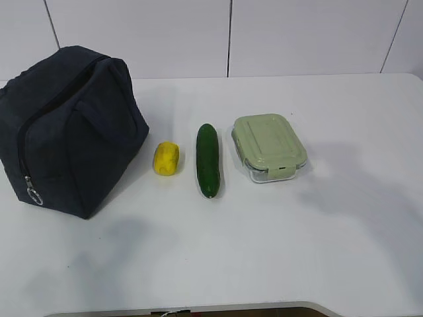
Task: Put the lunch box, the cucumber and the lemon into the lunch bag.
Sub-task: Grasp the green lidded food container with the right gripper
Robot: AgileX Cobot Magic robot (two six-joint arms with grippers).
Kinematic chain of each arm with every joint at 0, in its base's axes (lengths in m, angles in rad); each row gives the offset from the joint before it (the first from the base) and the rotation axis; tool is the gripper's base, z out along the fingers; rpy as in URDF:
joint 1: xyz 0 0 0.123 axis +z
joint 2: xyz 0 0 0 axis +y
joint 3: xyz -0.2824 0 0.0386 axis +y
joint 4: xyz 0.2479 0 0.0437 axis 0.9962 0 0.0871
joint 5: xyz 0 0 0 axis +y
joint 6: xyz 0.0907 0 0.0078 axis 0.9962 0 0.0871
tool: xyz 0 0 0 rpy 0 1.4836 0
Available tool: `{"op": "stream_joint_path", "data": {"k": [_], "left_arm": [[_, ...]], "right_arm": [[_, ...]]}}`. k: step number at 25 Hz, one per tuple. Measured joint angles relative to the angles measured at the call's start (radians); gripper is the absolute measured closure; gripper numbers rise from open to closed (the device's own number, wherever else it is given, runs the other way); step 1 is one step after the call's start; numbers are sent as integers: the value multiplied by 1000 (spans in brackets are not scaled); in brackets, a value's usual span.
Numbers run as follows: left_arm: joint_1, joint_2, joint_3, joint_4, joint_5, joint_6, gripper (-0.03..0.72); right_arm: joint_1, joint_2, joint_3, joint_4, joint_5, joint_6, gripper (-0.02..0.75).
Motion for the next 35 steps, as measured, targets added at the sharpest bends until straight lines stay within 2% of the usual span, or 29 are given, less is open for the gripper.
{"op": "stream_joint_path", "data": {"k": [6, 10, 18, 24, 27, 29, 33, 35], "left_arm": [[0, 0, 0, 0, 0, 0, 258], [0, 0, 0, 0, 0, 0, 260], [0, 0, 0, 0, 0, 0, 260], [0, 0, 0, 0, 0, 0, 263], [0, 0, 0, 0, 0, 0, 263], [0, 0, 0, 0, 0, 0, 264], [0, 0, 0, 0, 0, 0, 264], [0, 0, 0, 0, 0, 0, 264]], "right_arm": [[0, 342, -226, 210, -5, -201, 224], [0, 565, -391, 354, 67, -322, 224], [0, 956, -653, 464, 181, -441, 224], [-4, 1139, -734, 474, 200, -497, 224], [-34, 1218, -759, 481, 200, -523, 224], [-71, 1269, -775, 523, 200, -560, 224], [-151, 1382, -818, 676, 200, -632, 224], [-167, 1434, -846, 697, 193, -640, 224]]}}
